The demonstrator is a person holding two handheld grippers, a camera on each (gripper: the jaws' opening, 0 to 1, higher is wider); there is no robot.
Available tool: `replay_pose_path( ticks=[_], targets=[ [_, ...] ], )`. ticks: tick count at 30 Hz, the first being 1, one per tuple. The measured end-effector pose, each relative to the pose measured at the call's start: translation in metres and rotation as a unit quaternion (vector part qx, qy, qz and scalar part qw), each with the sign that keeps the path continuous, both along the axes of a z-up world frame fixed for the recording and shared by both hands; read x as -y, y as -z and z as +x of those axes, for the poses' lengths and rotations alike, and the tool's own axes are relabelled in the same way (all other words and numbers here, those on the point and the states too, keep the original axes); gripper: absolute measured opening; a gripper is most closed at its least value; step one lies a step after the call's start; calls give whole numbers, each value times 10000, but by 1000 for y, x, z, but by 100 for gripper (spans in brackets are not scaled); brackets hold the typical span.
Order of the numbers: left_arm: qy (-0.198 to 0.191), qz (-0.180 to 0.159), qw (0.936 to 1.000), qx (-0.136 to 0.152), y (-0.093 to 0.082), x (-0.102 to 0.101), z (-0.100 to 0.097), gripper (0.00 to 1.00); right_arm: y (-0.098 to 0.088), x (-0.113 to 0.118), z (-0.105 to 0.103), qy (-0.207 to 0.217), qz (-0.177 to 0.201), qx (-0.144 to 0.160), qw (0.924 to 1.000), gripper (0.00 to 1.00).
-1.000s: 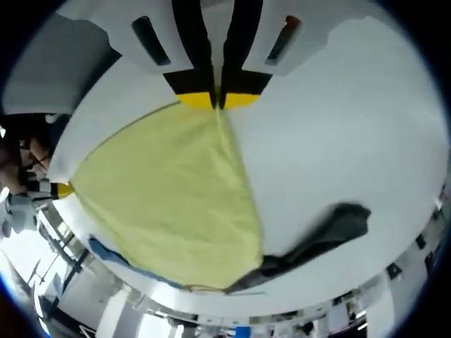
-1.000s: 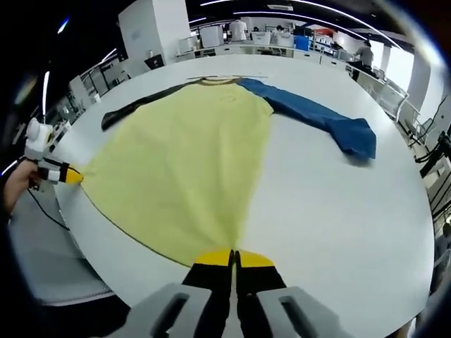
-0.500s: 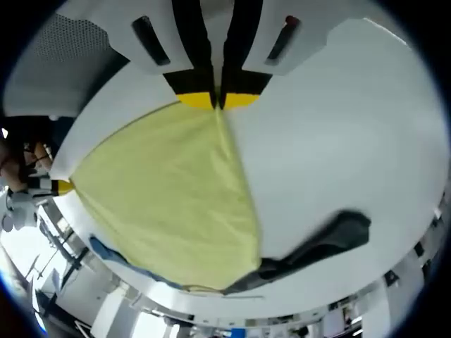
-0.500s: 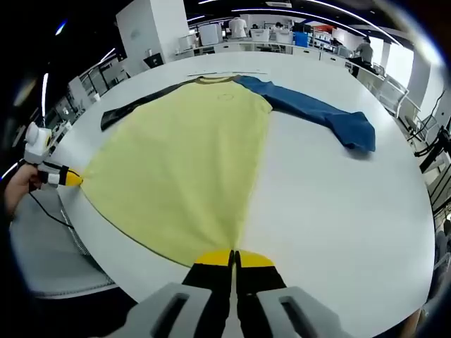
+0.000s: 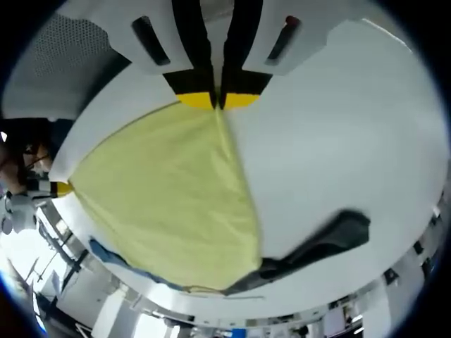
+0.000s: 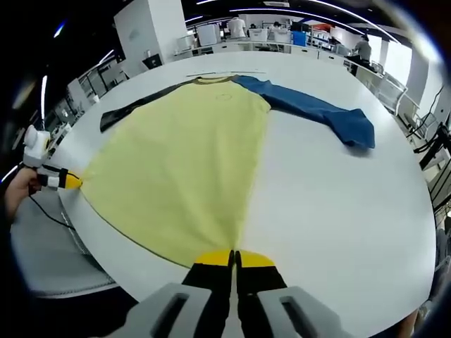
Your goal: Fold the garment on the visible template until the final outline fits inside the template.
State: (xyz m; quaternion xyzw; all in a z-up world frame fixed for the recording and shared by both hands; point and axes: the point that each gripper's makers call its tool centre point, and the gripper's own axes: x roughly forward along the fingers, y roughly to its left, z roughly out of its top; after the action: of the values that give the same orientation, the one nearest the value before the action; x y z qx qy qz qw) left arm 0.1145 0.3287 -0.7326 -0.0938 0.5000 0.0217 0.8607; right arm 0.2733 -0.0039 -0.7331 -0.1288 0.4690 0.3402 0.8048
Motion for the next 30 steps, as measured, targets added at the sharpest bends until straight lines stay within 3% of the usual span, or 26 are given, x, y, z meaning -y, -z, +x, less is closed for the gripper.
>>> replay_pose_path(
  ticks=[10, 13, 18, 23, 30],
  targets=[
    [-81, -46, 9999, 90, 0, -3, -1, 5, 0, -2, 0, 147, 48, 13, 9999, 0],
    [-108, -26, 9999, 111, -2, -4, -1, 14, -3, -7, -6, 211, 248, -146, 9994, 11],
    [-87, 22, 9996, 268, -9, -5, 2, 30, -16, -12, -3, 131, 405, 38, 9991, 24],
    [49, 275, 9977, 621, -24, -6, 10, 56, -30, -16, 5, 51, 510, 201, 9985, 41],
    [121, 275, 9956, 888, -42, -3, 19, 66, -50, -24, 12, -125, 721, 297, 9969, 58]
  ],
)
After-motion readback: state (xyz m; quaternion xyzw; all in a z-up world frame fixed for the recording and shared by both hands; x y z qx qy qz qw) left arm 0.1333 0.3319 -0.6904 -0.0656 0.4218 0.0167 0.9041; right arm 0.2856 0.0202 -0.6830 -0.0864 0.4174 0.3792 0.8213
